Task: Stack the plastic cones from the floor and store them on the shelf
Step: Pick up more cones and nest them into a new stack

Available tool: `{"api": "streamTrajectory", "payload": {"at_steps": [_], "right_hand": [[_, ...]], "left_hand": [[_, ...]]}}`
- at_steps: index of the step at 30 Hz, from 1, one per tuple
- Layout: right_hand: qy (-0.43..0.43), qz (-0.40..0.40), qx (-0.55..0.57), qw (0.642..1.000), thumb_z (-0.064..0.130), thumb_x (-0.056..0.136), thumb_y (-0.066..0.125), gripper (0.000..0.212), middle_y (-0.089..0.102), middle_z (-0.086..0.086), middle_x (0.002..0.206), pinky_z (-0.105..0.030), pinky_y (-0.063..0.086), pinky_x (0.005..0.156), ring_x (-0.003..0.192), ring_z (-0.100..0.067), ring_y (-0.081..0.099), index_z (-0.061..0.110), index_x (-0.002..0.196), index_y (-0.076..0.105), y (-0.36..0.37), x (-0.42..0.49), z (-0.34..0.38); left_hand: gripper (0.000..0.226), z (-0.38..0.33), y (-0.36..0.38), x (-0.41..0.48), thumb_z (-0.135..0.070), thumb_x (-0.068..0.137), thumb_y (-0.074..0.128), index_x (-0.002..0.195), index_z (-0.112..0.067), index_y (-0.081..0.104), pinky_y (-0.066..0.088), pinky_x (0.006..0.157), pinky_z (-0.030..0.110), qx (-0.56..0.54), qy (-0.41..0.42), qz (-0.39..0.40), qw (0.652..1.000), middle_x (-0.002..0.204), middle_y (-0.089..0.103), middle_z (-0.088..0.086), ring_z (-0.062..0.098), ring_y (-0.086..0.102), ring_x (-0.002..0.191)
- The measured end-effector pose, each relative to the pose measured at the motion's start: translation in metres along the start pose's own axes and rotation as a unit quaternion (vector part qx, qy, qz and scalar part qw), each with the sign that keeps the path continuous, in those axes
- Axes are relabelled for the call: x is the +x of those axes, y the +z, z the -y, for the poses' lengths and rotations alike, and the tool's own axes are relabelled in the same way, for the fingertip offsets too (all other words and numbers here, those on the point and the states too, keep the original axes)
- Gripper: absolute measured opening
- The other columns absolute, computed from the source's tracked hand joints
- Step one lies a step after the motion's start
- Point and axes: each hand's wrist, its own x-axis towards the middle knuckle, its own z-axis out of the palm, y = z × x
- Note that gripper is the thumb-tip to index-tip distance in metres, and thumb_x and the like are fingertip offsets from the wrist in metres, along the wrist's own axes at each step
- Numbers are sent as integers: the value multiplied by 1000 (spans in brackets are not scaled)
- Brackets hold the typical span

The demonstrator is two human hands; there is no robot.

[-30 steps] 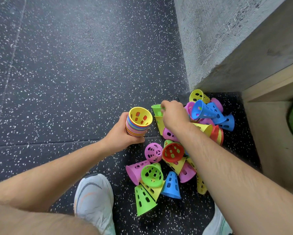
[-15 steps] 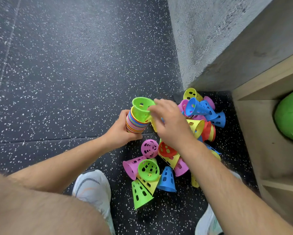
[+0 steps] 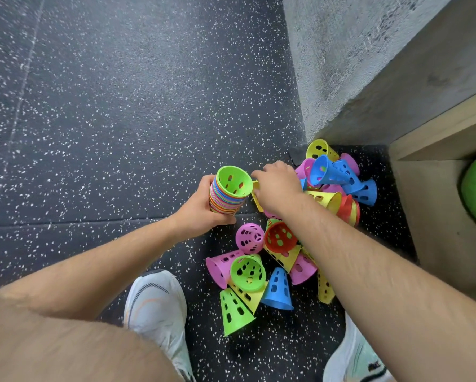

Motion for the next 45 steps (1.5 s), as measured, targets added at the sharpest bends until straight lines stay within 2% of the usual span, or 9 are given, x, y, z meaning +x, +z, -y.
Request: {"api": "streamTrajectory", "payload": {"at_steps": [6, 12, 19, 26, 29, 34, 39, 41, 45], "right_hand": [[9, -16, -7, 1000, 15, 87, 59, 37, 57, -5, 127, -38, 37, 97, 120, -30, 49, 29, 121, 61, 1, -2, 6], [50, -168, 284, 943, 20, 100, 52, 20, 36, -21, 152, -44, 37, 107, 133, -39, 40, 15, 110, 68, -17, -20, -4], [-28, -282, 379, 881, 26, 98, 52, 25, 59, -16, 132, -44, 45, 102, 120, -38, 55, 13, 109, 69, -30, -79, 24], [-85, -174, 312, 930, 26, 95, 57, 20, 59, -9, 132, -46, 42, 103, 120, -34, 51, 19, 108, 70, 0, -128, 58], [-82, -119, 346, 927, 29, 97, 58, 31, 54, -4, 140, -35, 31, 115, 131, -23, 43, 21, 127, 63, 4, -141, 68], [-41, -52, 390, 918, 31, 98, 54, 44, 55, -1, 132, -31, 37, 106, 126, -14, 45, 25, 140, 44, 5, -156, 68], [21, -126, 339, 932, 17, 92, 50, 14, 58, 7, 109, -35, 41, 94, 106, -17, 48, 22, 102, 59, 27, -174, 57], [31, -117, 302, 946, 20, 89, 52, 15, 60, 7, 115, -40, 40, 101, 113, -19, 47, 22, 96, 66, 43, -183, 56], [51, -35, 248, 967, 27, 95, 49, 37, 48, 5, 146, -43, 27, 118, 138, -19, 34, 25, 128, 65, 61, -196, 63]], "left_hand": [[85, 2, 0, 0, 9, 73, 85, 134, -16, 33, 47, 84, 10, -3, 4, -12, 1000, 110, 59, -6, -10, 61, 90], [82, 3, 1, -7, 4, 74, 87, 134, -16, 35, 46, 84, 9, -3, 6, -24, 1000, 110, 60, -6, -10, 61, 89], [82, 13, 2, -42, -25, 62, 90, 125, -40, 39, 55, 98, 38, 11, 15, -31, 999, 113, 67, -4, 12, 68, 103], [85, 16, -4, -78, -9, 64, 96, 126, -27, 41, 56, 91, 33, 3, 24, -59, 998, 114, 67, 1, 3, 66, 95], [85, 15, -1, -89, -3, 67, 94, 131, -19, 41, 57, 88, 29, -9, 30, -44, 999, 116, 66, 2, 7, 67, 98], [74, 15, 9, -98, -6, 74, 90, 130, -24, 45, 53, 81, 18, -24, 68, -31, 997, 112, 67, -1, 1, 65, 92], [77, 18, 14, -101, -12, 76, 90, 132, -31, 40, 52, 90, 19, 6, 87, -5, 996, 120, 64, 1, 1, 64, 99], [78, 18, 14, -100, -7, 78, 88, 134, -28, 38, 51, 89, 18, 6, 85, -4, 996, 117, 63, -1, -1, 63, 97], [76, 20, 15, -98, -3, 78, 87, 130, -33, 40, 51, 87, 19, 23, 98, -3, 995, 114, 62, -4, 0, 63, 95]]}}
